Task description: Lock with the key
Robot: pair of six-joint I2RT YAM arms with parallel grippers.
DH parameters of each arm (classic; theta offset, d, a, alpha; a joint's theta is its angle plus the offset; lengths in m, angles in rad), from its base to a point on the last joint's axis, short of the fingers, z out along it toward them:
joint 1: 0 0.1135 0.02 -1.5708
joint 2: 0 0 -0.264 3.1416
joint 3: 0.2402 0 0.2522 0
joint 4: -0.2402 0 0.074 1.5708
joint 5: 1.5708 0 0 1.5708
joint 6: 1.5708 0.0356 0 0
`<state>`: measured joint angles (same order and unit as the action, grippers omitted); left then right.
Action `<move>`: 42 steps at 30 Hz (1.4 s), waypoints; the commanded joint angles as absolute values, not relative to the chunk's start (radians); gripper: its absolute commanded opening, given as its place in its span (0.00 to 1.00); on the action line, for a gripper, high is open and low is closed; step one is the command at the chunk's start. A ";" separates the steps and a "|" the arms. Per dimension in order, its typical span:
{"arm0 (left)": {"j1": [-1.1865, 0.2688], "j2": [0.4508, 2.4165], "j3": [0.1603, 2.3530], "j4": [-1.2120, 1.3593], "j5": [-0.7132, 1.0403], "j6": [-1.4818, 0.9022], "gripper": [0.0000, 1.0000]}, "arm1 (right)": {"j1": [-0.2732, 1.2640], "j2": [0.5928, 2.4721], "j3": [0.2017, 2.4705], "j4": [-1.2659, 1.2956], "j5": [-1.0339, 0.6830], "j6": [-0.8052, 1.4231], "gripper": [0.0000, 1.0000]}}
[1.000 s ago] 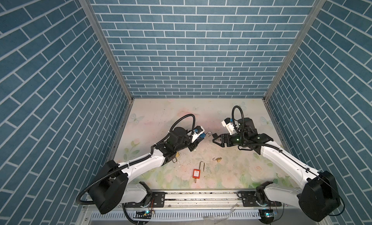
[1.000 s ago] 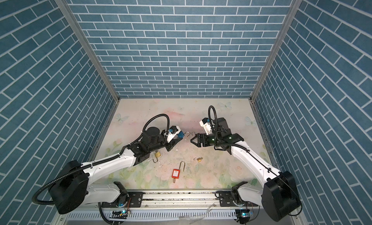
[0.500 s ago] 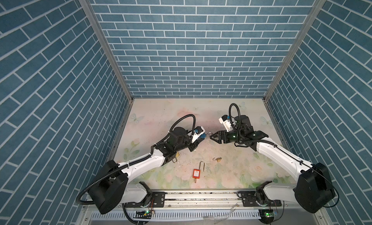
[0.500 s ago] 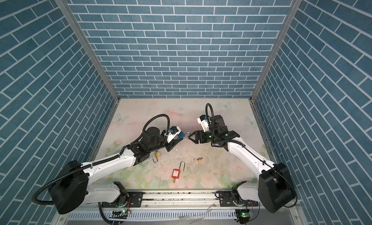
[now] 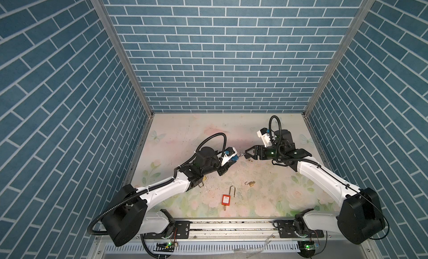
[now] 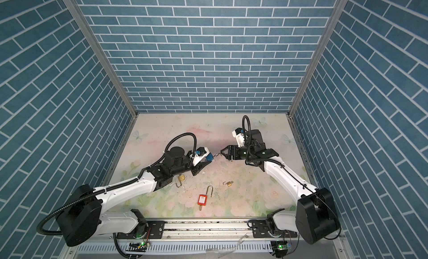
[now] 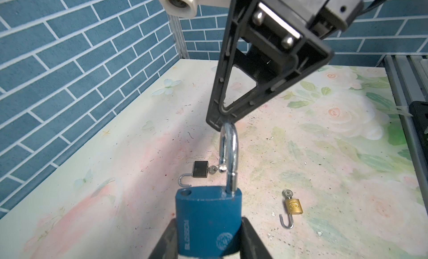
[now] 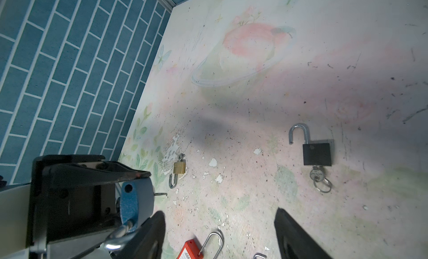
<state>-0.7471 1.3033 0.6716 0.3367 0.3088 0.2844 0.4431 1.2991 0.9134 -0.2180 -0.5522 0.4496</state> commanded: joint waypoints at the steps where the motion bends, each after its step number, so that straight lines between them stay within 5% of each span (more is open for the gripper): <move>1: -0.757 1.296 0.661 0.353 0.283 0.316 0.19 | 0.428 1.278 0.959 -0.272 -0.524 0.512 0.73; 8: -0.765 1.308 0.658 0.357 0.193 0.339 0.19 | 0.407 1.298 1.034 -0.411 -0.568 0.633 0.67; 28: -0.785 1.343 0.667 0.354 0.136 0.351 0.19 | 0.526 1.408 1.052 -0.308 -0.722 0.713 0.56; 42: -0.796 1.344 0.666 0.343 0.176 0.362 0.19 | 0.531 1.440 1.057 -0.286 -0.681 0.691 0.31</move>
<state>-0.7868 1.3418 0.6670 0.3096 0.1493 0.3374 0.5259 1.4322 1.0237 -0.2966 -0.6991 0.7006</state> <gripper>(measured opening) 0.403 0.320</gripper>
